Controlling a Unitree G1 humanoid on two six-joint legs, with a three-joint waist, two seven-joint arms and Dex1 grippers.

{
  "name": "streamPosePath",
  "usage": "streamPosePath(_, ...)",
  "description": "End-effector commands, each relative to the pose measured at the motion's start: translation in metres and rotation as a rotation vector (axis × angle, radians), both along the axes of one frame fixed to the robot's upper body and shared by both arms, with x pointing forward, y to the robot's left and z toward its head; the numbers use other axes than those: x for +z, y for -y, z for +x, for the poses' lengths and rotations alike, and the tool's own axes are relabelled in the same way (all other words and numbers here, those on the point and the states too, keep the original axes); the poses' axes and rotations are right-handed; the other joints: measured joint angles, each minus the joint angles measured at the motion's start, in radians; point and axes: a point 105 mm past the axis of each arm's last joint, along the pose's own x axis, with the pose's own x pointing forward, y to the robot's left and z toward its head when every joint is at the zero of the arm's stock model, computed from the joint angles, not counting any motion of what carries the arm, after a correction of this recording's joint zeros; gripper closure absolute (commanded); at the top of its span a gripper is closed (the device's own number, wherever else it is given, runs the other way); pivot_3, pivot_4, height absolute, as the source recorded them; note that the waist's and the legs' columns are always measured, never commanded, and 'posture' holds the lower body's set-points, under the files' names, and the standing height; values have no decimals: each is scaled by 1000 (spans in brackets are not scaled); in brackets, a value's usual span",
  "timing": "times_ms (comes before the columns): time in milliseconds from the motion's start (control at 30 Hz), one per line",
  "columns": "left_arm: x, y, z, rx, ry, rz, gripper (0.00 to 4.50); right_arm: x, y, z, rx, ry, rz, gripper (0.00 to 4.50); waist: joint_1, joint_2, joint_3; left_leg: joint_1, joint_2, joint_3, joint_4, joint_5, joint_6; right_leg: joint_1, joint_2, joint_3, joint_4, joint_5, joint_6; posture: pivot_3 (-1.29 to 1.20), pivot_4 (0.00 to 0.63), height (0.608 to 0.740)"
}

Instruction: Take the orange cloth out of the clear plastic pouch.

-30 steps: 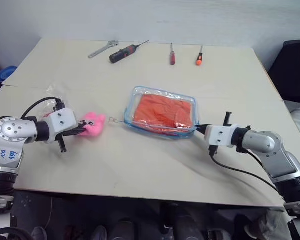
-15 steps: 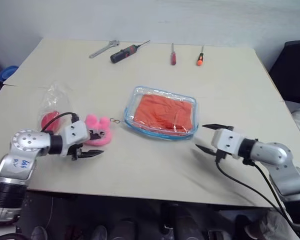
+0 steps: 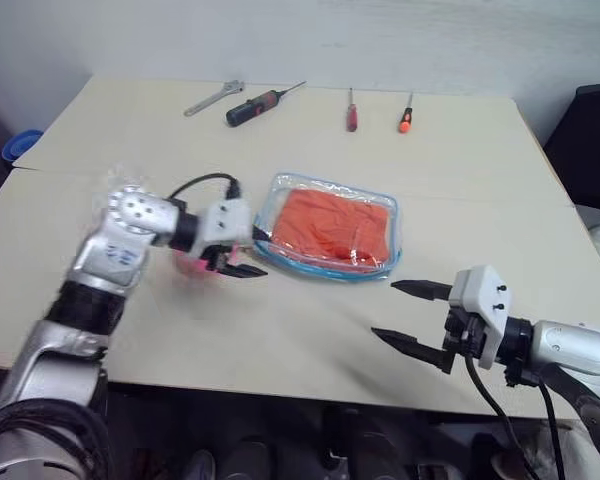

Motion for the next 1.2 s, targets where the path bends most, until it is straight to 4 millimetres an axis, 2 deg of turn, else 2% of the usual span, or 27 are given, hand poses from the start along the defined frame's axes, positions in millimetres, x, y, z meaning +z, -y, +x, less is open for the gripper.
streamPosePath(33,12,11,19,-8,150,-10,1334,7,-5,-6,-4,30,12,480,3,0,0,0,0,0,0,0,0,0,0,0,0,0,0,0,150,740)
streamPosePath(167,6,16,29,-15,201,-3,1334,3,-4,-8,-32,20,6,480,3,0,0,0,0,0,0,0,0,0,0,0,0,0,1,0,150,740)
streamPosePath(233,6,17,31,-16,201,-20,1711,1,-3,-9,-38,18,2,431,2,0,0,0,0,0,0,0,0,0,0,0,0,0,1,0,150,740)
streamPosePath(300,6,18,30,-25,187,-41,2180,-1,-2,-9,-45,16,-4,431,3,0,0,0,0,0,0,0,0,0,0,0,0,0,1,0,150,740)
streamPosePath(533,2,26,23,-19,64,-134,4377,-6,-4,-2,-56,27,-29,431,2,0,0,0,0,0,0,0,0,0,0,-1,0,1,1,0,150,740)
streamPosePath(667,13,38,21,66,-107,-317,4450,-10,-9,10,-36,74,-81,431,2,0,0,0,0,0,1,0,0,0,0,0,0,1,1,0,150,740)
streamPosePath(800,13,43,14,84,-152,-361,4500,-12,-19,35,-7,193,-177,1685,-3,0,0,0,0,0,1,0,1,0,0,0,0,1,1,0,150,740)
streamPosePath(967,8,42,8,93,-143,-349,4500,-6,-33,79,-38,365,-283,3457,-12,0,0,1,0,0,1,0,0,0,0,1,1,1,1,0,150,740)
streamPosePath(1200,20,49,9,105,-116,-389,4500,-24,-47,102,29,458,-410,3457,-6,0,0,-1,0,-1,1,0,0,-1,-1,0,0,0,1,0,150,740)
